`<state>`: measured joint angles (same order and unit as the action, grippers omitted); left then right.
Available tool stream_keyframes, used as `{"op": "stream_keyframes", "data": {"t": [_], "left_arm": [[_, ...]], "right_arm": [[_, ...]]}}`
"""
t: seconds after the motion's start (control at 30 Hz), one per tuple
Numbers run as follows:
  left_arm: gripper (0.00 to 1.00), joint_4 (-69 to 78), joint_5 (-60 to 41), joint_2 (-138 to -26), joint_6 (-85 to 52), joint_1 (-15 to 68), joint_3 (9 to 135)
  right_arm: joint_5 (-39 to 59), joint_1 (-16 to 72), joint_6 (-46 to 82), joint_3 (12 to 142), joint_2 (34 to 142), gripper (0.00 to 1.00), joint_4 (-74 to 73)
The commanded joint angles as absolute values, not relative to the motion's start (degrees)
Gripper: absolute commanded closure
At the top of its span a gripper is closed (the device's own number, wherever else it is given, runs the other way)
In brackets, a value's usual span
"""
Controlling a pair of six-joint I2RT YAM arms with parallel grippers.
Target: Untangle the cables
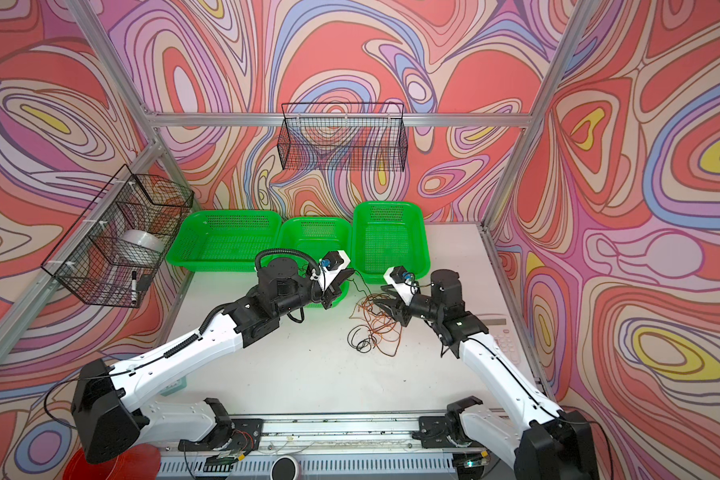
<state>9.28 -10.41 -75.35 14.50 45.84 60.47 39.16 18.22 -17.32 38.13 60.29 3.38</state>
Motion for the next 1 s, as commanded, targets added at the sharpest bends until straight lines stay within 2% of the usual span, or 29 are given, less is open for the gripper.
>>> {"op": "stream_keyframes", "data": {"t": [0.0, 0.17, 0.37, 0.5, 0.6, 0.73, 0.9, 0.97], "left_arm": [[1.0, 9.7, -10.2, -76.7, 15.2, 46.6, 62.7], [1.0, 9.1, -9.6, -77.3, 15.9, 47.3, 63.7], [1.0, 9.3, -9.4, -76.4, 16.8, 47.3, 63.6], [1.0, 8.2, -10.4, -76.4, 17.3, 47.3, 64.3], [1.0, 8.2, -10.8, -76.5, 17.5, 47.3, 64.5], [1.0, 7.7, -8.6, -76.2, 18.2, 47.2, 63.9], [1.0, 8.2, -8.2, -75.9, 16.1, 45.3, 61.4], [0.9, 9.6, -9.0, -75.8, 14.4, 44.6, 59.7]], "right_arm": [[28.7, 22.6, -17.1, 37.4, 62.3, 0.52, -0.7], [21.0, 23.1, -15.3, 38.5, 66.2, 0.52, -5.3], [21.4, 23.0, -24.1, 37.1, 65.7, 0.51, -3.0], [23.7, 23.0, -24.8, 38.0, 66.8, 0.52, -3.5], [26.6, 23.0, -23.0, 39.1, 69.0, 0.6, -6.2], [26.1, 23.0, -21.2, 42.2, 70.5, 0.99, -4.2], [27.8, 23.0, -19.2, 43.9, 67.6, 1.0, -2.2], [28.6, 23.0, -18.5, 45.6, 67.8, 1.0, 0.4]]}}
